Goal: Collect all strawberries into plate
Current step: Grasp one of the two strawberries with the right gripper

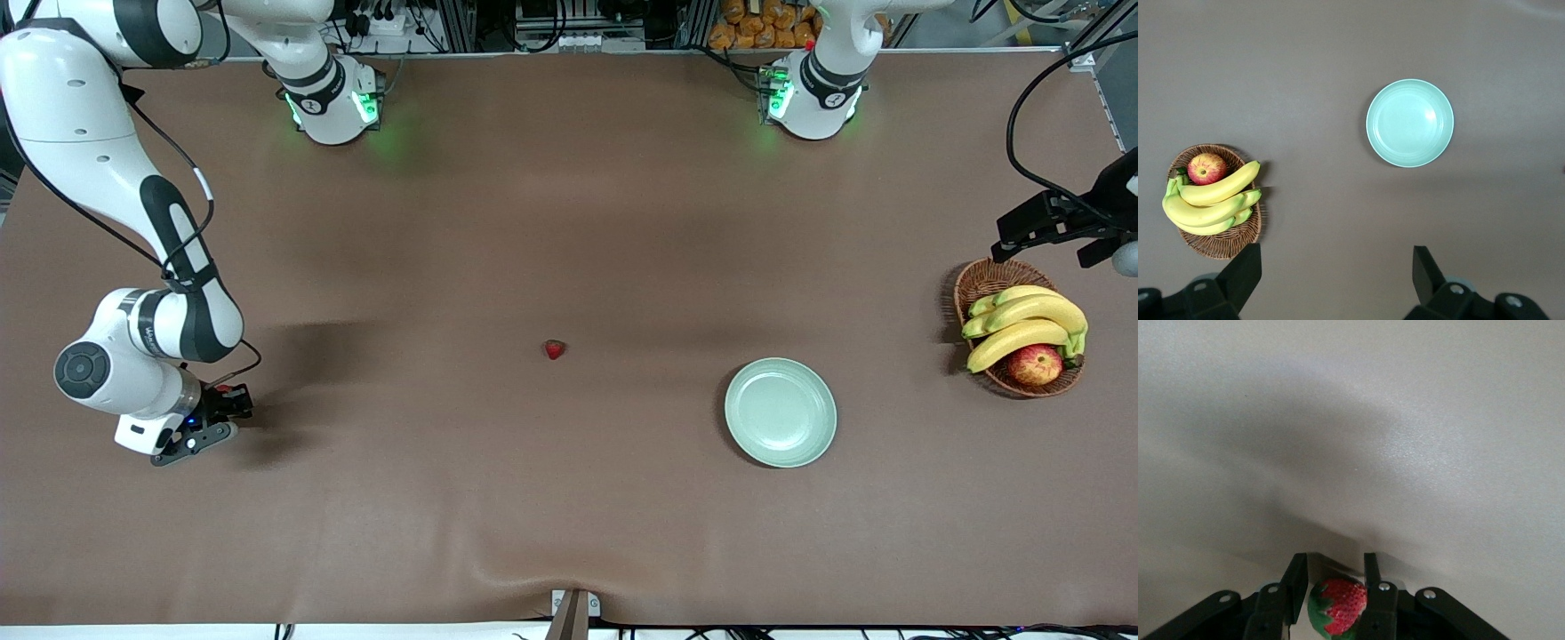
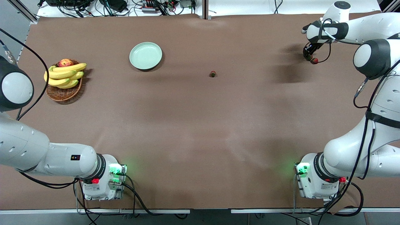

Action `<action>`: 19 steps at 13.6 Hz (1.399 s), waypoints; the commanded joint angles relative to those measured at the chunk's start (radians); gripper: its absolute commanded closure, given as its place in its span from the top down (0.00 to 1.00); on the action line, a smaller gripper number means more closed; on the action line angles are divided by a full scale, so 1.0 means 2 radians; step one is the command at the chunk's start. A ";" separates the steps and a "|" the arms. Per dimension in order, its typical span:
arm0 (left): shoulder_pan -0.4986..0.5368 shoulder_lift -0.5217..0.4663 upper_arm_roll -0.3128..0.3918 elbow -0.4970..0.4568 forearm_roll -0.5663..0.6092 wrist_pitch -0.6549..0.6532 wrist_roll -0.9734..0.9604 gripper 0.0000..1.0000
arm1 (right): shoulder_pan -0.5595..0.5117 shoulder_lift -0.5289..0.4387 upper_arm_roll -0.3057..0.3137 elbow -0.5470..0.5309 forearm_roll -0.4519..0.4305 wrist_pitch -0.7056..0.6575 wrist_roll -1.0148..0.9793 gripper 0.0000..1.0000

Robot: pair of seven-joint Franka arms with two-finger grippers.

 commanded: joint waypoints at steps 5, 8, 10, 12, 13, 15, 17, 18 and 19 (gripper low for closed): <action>-0.001 0.004 -0.001 0.003 -0.006 0.003 -0.003 1.00 | -0.014 -0.005 0.009 -0.004 -0.006 0.011 -0.021 0.73; -0.007 0.006 -0.005 0.002 -0.006 0.003 -0.010 1.00 | -0.016 -0.005 0.009 -0.004 -0.008 0.010 -0.026 0.63; -0.008 0.006 -0.005 0.002 -0.007 0.003 -0.018 1.00 | -0.017 -0.004 0.009 -0.004 -0.007 0.010 -0.046 0.54; -0.008 0.007 -0.006 0.002 -0.007 0.003 -0.019 1.00 | -0.019 -0.004 0.009 -0.004 -0.007 0.006 -0.047 0.46; -0.009 0.008 -0.007 0.002 -0.007 0.003 -0.019 1.00 | -0.019 -0.004 0.009 -0.004 -0.007 0.005 -0.047 0.46; -0.013 0.008 -0.006 0.002 -0.007 0.003 -0.019 1.00 | -0.019 -0.004 0.009 -0.004 -0.007 0.000 -0.046 0.50; -0.013 0.008 -0.007 0.002 -0.007 0.003 -0.019 1.00 | -0.019 -0.004 0.009 -0.004 -0.005 -0.002 -0.046 0.61; -0.013 0.008 -0.006 0.002 -0.007 0.003 -0.019 1.00 | -0.019 -0.004 0.009 -0.004 -0.004 -0.002 -0.046 0.66; -0.013 0.008 -0.007 0.002 -0.007 0.003 -0.019 1.00 | -0.020 -0.004 0.009 -0.004 -0.005 -0.002 -0.046 0.67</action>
